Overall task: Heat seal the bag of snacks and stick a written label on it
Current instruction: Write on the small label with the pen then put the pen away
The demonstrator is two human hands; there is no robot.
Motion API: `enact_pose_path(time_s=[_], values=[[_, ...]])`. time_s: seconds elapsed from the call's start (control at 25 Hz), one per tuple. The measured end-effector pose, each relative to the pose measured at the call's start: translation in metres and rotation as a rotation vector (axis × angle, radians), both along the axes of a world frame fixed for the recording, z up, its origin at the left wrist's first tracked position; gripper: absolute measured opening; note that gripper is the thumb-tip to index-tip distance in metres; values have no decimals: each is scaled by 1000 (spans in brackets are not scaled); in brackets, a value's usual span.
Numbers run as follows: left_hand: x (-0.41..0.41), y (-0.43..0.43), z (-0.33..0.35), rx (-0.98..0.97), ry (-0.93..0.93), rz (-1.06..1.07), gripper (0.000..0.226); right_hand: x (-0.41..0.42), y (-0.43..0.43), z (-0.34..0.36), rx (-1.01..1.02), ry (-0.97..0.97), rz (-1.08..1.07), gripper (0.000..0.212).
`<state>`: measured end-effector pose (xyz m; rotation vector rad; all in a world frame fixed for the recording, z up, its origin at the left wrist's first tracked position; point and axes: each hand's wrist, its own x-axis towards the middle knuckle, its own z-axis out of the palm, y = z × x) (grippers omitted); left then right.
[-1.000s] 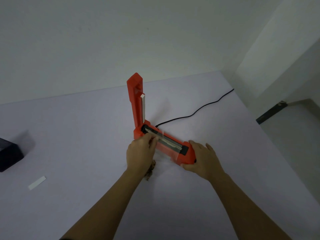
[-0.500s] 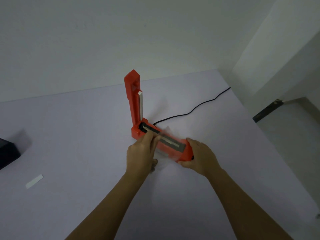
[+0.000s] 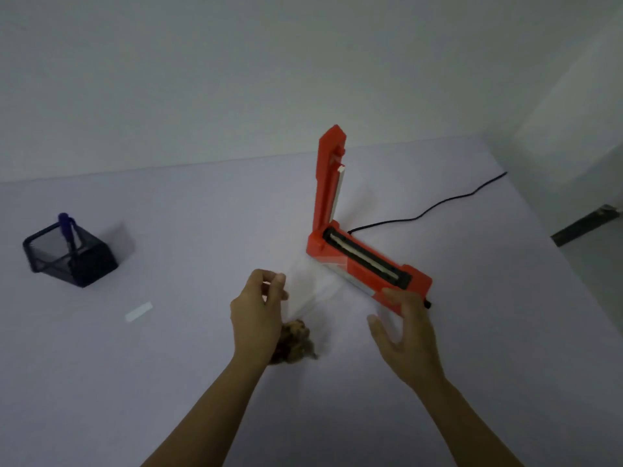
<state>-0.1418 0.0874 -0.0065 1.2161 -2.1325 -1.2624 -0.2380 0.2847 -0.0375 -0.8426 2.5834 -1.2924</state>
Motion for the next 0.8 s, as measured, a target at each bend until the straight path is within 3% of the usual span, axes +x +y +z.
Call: enact_pose_path(time_s=[0.12, 0.24, 0.36, 0.52, 0.6, 0.68, 0.8], values=[[22, -1, -21, 130, -79, 128, 22, 49, -31, -7, -44, -436, 114, 17], [32, -6, -42, 155, -142, 197, 23, 63, -55, -24, 12, -486, 70, 6], [39, -17, -53, 133, -162, 198, 24, 63, -67, -41, 98, -470, 13, 14], [47, -30, -65, -9, -328, 108, 24, 59, -74, -47, 239, -397, 37, 13], [50, -35, -66, -31, -368, 60, 34, 58, -78, -40, 323, -314, 48, 17], [61, -44, -60, -24, -338, 58, 48, 58, -85, -27, 376, -205, 45, 22], [91, -69, -36, -95, -211, 167, 45, 60, -116, -2, 317, -11, 121, 20]])
